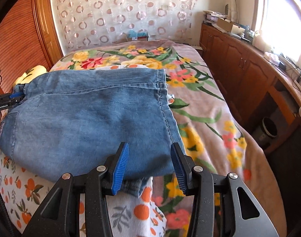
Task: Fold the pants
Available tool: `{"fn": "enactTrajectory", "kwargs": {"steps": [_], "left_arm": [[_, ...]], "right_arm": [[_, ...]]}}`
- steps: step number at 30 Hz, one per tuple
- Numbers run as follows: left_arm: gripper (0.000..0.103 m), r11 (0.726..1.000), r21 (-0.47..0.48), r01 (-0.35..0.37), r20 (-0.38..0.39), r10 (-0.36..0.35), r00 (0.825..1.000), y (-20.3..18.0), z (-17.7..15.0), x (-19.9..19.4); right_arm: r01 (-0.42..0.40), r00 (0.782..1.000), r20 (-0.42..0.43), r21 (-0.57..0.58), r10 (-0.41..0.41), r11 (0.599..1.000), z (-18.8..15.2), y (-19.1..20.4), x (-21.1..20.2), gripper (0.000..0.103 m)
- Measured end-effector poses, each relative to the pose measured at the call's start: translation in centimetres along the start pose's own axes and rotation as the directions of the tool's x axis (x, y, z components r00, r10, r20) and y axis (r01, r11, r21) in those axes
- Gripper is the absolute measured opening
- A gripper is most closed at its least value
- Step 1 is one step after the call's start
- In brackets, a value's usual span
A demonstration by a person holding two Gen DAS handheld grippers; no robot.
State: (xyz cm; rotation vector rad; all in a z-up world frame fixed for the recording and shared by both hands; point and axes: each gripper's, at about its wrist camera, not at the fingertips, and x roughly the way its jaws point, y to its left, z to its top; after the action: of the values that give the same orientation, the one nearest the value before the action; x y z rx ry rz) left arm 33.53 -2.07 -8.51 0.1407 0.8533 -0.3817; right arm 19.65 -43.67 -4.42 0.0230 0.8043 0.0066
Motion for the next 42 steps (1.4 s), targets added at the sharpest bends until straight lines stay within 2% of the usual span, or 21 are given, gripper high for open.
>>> {"fn": "enactTrajectory", "kwargs": {"steps": [2,4,5,6,15,19,33,42], "left_arm": [[0.055,1.000,-0.014,0.012,0.023,-0.011,1.000,-0.3,-0.3,-1.3],[0.066,1.000,-0.016,0.017,0.051,-0.016,0.999,-0.7,-0.5,-2.4],[0.076,0.999,-0.018,0.029,0.072,-0.027,0.997,-1.0,-0.6,-3.2],[0.081,0.999,-0.018,0.037,0.092,-0.035,0.995,-1.5,-0.9,-4.0],[0.081,0.999,0.032,0.043,0.128,-0.047,0.991,-5.9,-3.1,-7.5],[0.081,0.998,0.045,0.049,0.141,-0.055,0.988,-7.5,-4.2,-8.6],[0.081,0.995,0.095,0.043,0.079,-0.050,0.996,-11.1,-8.6,-8.4],[0.081,0.979,0.194,0.060,0.033,-0.068,0.997,-14.7,-10.3,-7.7]], "right_arm": [[-0.005,1.000,0.012,0.004,0.005,1.000,-0.5,0.5,-0.4,0.046],[-0.011,1.000,0.025,0.007,0.011,1.000,-1.0,1.3,-0.8,0.046],[-0.014,0.999,0.031,0.008,0.013,1.000,-1.2,1.6,-0.9,0.046],[-0.016,0.999,0.039,0.010,0.016,1.000,-1.5,2.0,-1.0,0.046],[-0.075,0.991,0.111,0.050,0.069,0.996,-4.1,5.7,-2.2,0.046],[-0.076,0.990,0.124,0.037,0.071,0.996,-5.2,7.0,-2.3,0.046],[-0.061,0.991,0.119,-0.021,0.063,0.998,-6.3,8.5,-0.5,0.046],[-0.083,0.990,0.111,-0.008,0.083,0.997,-6.1,8.2,-0.5,0.046]]}}
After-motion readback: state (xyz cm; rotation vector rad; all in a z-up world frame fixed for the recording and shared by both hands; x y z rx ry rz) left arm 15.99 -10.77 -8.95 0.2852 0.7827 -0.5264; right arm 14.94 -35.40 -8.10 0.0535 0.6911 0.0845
